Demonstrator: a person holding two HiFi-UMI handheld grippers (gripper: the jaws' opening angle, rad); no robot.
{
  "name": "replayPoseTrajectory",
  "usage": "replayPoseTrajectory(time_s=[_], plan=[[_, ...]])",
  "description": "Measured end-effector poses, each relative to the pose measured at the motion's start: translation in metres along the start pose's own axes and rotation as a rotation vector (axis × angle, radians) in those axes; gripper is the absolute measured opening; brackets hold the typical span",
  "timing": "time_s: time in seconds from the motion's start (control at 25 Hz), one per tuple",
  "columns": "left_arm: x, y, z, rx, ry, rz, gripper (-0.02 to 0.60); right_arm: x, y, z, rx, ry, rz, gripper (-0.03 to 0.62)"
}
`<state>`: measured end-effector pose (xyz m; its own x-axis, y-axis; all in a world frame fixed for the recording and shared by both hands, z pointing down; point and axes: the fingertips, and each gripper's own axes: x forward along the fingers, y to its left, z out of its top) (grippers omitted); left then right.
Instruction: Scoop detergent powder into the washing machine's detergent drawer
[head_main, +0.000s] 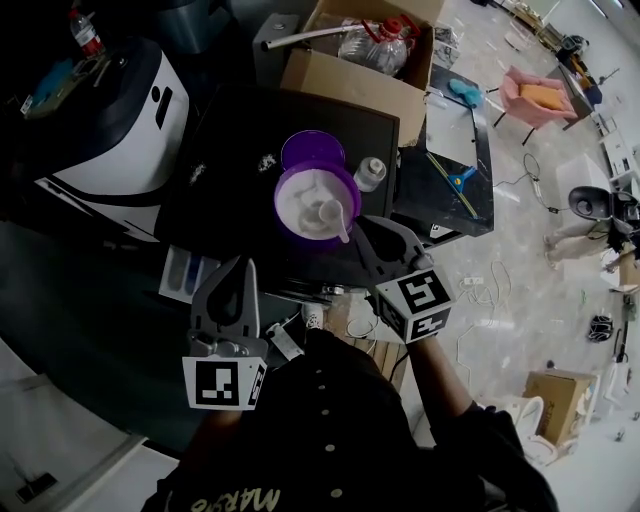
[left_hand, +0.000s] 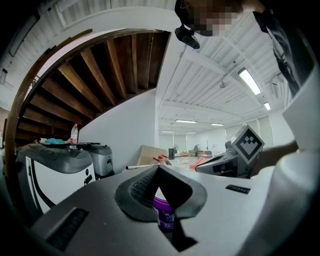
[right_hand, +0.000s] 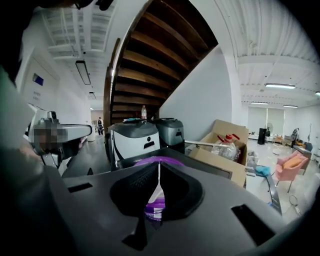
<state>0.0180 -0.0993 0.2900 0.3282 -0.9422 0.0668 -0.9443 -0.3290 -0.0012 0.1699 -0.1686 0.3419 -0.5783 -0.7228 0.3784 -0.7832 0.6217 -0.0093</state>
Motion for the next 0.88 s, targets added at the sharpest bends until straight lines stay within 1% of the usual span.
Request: replayPoseTrajectory(time_s=[0.16,0.32,0.4,0.6,0.68,0.76,0.88], plan=[[-0.001,0.0,0.01,0.008,-0.028,0.002,0.009,-0.004,0.016,0.018,-0.011,-0.074,0.04,0.032],[-0.005,0.006,0.02,0.024,-0.044,0.011,0.009,-0.018,0.026,0.046,-0.008,-0.198,0.057,0.032],[-0.01,0.013,0.026,0.029,-0.057,0.026,0.009,-0.03,0.022,0.056,0.001,-0.232,0.031,0.031],[-0.022,0.035,0.045,0.052,-0.081,0.083,0.011,-0.066,-0.002,0.08,0.055,-0.306,-0.091,0.031],[-0.027,0.047,0.053,0.051,-0.096,0.11,0.009,-0.076,-0.011,0.083,0.066,-0.327,-0.132,0.031],[-0.033,0.056,0.059,0.055,-0.106,0.133,0.009,-0.083,-0.017,0.081,0.073,-0.335,-0.157,0.031],[-0.039,0.065,0.064,0.06,-0.115,0.157,0.009,-0.089,-0.018,0.088,0.052,-0.381,-0.171,0.031]])
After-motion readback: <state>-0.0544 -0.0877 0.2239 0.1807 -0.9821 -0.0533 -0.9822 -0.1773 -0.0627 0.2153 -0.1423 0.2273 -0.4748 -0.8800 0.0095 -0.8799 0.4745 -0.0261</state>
